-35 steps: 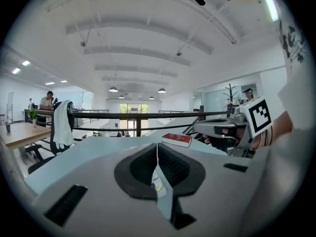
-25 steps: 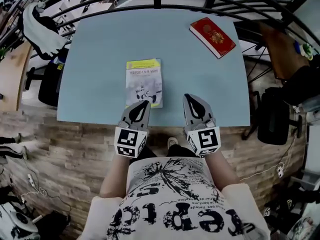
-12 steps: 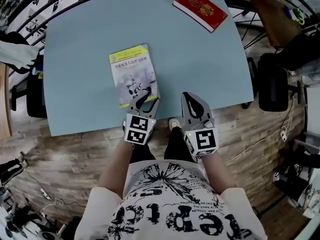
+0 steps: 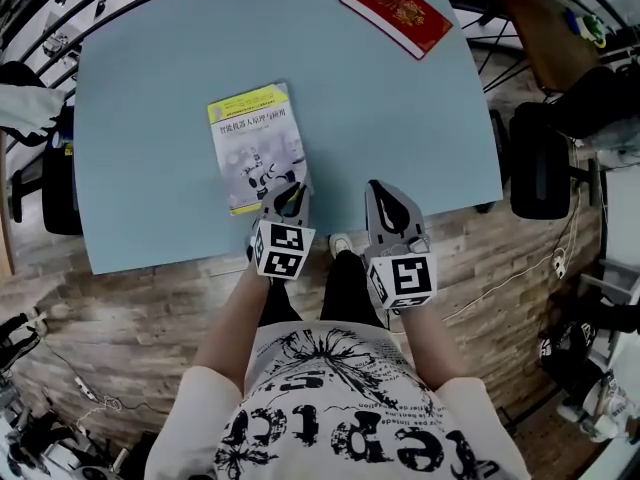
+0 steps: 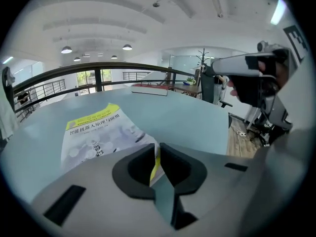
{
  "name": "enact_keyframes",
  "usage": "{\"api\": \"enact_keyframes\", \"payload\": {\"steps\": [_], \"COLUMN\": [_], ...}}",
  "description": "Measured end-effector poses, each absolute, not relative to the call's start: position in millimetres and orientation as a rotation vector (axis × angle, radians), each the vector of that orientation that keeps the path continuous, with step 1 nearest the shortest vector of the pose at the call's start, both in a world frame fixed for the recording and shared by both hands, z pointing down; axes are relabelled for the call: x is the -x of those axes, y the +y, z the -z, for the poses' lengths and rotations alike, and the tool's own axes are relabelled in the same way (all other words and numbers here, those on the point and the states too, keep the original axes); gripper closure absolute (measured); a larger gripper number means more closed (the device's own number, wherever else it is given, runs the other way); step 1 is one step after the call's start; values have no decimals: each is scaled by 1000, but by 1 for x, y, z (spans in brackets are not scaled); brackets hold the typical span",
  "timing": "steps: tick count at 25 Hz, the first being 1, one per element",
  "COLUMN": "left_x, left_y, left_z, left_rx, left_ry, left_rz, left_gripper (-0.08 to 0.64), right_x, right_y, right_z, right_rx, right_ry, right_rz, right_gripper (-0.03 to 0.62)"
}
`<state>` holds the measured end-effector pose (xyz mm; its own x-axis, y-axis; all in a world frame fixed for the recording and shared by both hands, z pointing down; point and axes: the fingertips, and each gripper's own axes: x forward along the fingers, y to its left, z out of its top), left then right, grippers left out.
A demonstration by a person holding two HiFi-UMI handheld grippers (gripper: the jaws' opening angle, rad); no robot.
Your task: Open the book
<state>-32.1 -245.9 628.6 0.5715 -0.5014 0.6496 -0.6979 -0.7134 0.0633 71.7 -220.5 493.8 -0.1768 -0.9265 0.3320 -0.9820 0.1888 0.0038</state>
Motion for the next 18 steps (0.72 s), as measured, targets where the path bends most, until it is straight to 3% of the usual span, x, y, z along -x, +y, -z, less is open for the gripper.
{"api": "enact_keyframes", "payload": {"steps": [9, 18], "left_x": [52, 126], "left_y": [-253, -262], "left_z": [-582, -506], "left_rx": [-2527, -2579], "left_ry": [-1015, -1209], "left_rz": [-714, -495], "left_gripper": [537, 538], "right_x": [-51, 25], "right_y": [-228, -244], "right_z": [-473, -444], "right_rx": [-1804, -1667], "right_ry": [-2267, -2426], "right_rz": [-267, -197], "right_gripper": [581, 581]}}
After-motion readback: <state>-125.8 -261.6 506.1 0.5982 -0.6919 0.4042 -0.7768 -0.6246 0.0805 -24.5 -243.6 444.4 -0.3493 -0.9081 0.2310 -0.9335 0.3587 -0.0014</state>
